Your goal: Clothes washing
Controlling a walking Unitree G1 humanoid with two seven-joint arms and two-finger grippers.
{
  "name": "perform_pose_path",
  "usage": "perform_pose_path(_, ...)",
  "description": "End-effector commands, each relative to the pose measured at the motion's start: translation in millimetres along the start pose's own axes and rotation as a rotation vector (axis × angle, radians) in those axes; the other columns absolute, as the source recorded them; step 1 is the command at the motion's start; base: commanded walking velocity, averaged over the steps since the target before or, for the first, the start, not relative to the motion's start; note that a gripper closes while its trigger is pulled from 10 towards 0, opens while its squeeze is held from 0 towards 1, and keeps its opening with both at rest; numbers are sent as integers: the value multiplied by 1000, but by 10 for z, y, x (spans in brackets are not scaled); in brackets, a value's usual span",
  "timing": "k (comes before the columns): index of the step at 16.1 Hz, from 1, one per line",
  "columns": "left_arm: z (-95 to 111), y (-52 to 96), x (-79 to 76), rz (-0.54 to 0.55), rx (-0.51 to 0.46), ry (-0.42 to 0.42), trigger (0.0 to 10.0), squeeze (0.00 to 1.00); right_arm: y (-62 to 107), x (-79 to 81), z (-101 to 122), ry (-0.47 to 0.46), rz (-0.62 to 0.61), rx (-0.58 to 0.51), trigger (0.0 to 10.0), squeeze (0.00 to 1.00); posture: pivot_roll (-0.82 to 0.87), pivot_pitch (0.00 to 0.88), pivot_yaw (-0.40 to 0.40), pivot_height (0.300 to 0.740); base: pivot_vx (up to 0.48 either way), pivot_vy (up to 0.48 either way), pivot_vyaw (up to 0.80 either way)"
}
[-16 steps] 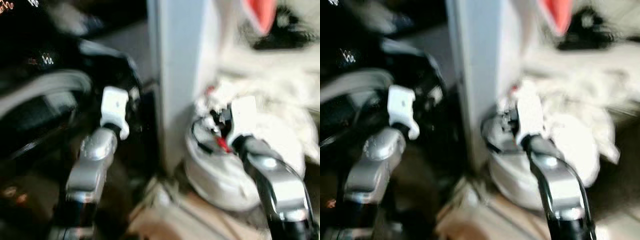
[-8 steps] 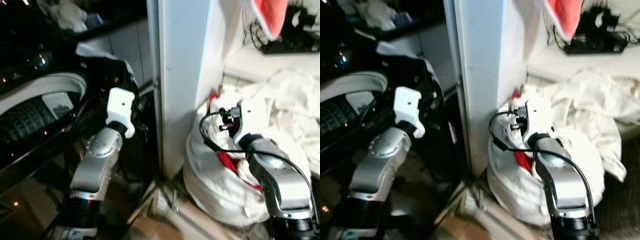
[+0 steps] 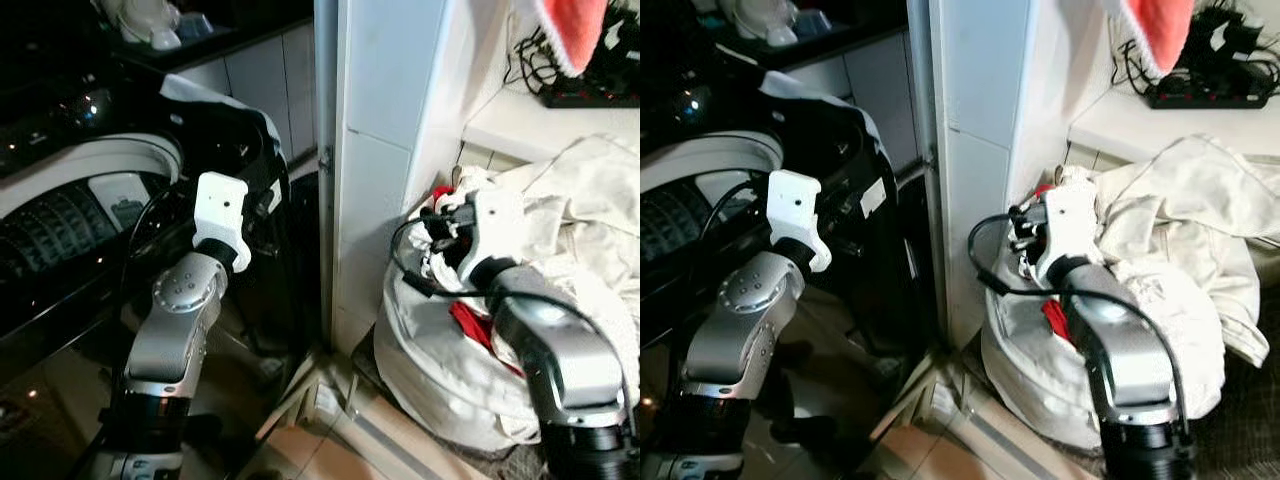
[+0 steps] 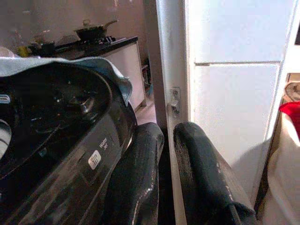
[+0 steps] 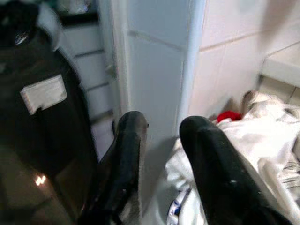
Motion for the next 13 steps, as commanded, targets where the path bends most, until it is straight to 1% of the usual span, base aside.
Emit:
perform_pose_path(1, 11, -2, -41, -24, -2, -4, 10000, 0, -30, -7, -105, 16, 31, 58, 10000, 1000, 31, 0, 50, 740, 0, 0, 0)
perform_pose_path(2, 12, -8, -62, -32, -4, -2, 10000, 0, -44, -37, -166, 37, 42, 91, 10000, 1000, 30, 0, 51, 740, 0, 0, 0)
perform_pose_path(3, 10, -16, -101, -48, -3, -3, 10000, 0, -63, -125, -260, 57, 43, 147, 10000, 1000, 30, 0, 51, 740, 0, 0, 0)
perform_pose_path(4, 7, -16, -125, -61, -2, -8, 10000, 0, -72, -183, -292, 71, 41, 166, 10000, 1000, 28, 0, 52, 740, 0, 0, 0)
perform_pose_path(5, -14, -12, -172, -88, 5, -25, 10000, 0, -82, -321, -354, 93, 27, 210, 10000, 1000, 28, 0, 53, 740, 0, 0, 0)
perform_pose_path(7, -62, -3, -224, -124, 28, -37, 10000, 0, -71, -429, -446, 105, 30, 264, 10000, 1000, 27, 0, 51, 740, 0, 0, 0)
perform_pose_path(8, -81, 3, -242, -136, 37, -43, 10000, 0, -65, -458, -476, 107, 35, 280, 10000, 1000, 27, 0, 51, 740, 0, 0, 0)
perform_pose_path(9, -115, 17, -281, -163, 53, -49, 10000, 0, -47, -466, -526, 114, 72, 312, 10000, 1000, 26, 0, 52, 740, 0, 0, 0)
perform_pose_path(11, -159, 64, -373, -235, 87, -47, 10000, 0, -3, -462, -541, 112, 119, 341, 10000, 1000, 33, 0, 42, 740, 0, 0, 0)
perform_pose_path(12, -151, 120, -447, -312, 100, -43, 10000, 0, 52, -514, -492, 110, 130, 354, 10000, 1000, 37, 0, 36, 740, 0, 0, 0)
perform_pose_path(13, -131, 160, -478, -363, 105, -47, 10000, 0, 113, -596, -417, 118, 106, 357, 10000, 1000, 37, 0, 34, 740, 0, 0, 0)
Point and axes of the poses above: a point about 5 cm out from each wrist's last joint towards the gripper, its own y axis pointing back from the gripper into the wrist, its own z axis along the axis of the wrist's last joint, x = y × z, the point moved 6 cm from there along -y, pointing out of the wrist towards the gripper, and after that the axes turned 14 degrees about y, right-handed, at the moved point
